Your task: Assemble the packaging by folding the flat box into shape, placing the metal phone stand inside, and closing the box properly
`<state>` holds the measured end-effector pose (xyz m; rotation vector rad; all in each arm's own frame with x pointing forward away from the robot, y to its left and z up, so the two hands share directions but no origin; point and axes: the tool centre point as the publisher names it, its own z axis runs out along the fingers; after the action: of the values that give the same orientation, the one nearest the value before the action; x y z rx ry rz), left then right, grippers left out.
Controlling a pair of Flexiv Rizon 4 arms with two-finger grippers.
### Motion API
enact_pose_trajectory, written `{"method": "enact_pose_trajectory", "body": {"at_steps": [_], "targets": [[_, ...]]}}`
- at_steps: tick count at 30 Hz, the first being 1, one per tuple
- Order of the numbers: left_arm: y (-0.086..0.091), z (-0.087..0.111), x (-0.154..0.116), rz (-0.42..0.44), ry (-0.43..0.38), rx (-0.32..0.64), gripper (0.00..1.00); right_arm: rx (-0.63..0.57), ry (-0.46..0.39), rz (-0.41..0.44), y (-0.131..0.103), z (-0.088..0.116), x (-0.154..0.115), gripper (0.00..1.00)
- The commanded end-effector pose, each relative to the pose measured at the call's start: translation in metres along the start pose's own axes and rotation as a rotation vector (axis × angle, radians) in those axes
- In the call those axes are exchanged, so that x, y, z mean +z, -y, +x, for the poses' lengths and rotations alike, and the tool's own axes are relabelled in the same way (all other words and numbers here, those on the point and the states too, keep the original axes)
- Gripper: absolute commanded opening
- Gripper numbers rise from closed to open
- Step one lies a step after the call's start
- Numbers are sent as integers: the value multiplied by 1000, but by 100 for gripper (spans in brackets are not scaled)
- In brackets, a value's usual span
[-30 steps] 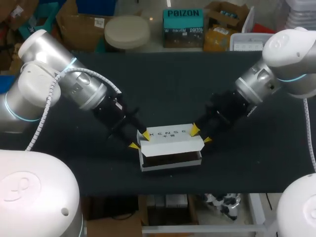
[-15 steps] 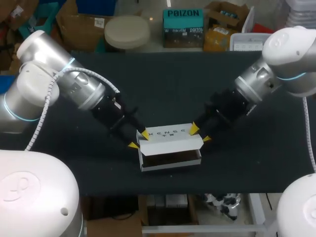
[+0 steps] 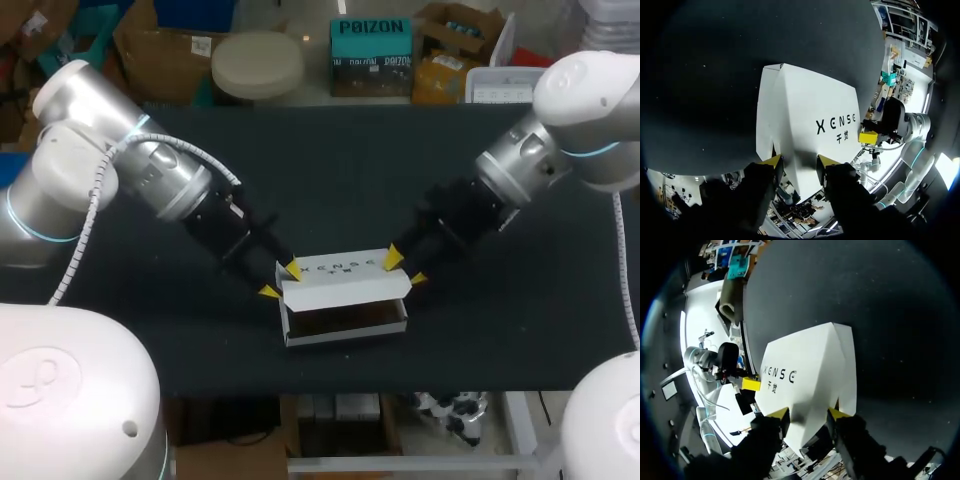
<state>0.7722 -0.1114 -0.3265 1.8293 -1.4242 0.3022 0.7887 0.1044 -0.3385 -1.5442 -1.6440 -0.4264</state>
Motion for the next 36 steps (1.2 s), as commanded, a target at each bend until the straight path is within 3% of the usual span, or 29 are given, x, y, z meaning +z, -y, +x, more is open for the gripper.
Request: {"method": "enact_pose_trajectory", "body": {"at_steps": [1,36], "targets": [[2,5,-1,-11,6,-3,43,0,-3,12,-3,4,0,49],[14,6,-9,-82,-27,-43,42,23,-35,53,-9,12,-5,50]]}}
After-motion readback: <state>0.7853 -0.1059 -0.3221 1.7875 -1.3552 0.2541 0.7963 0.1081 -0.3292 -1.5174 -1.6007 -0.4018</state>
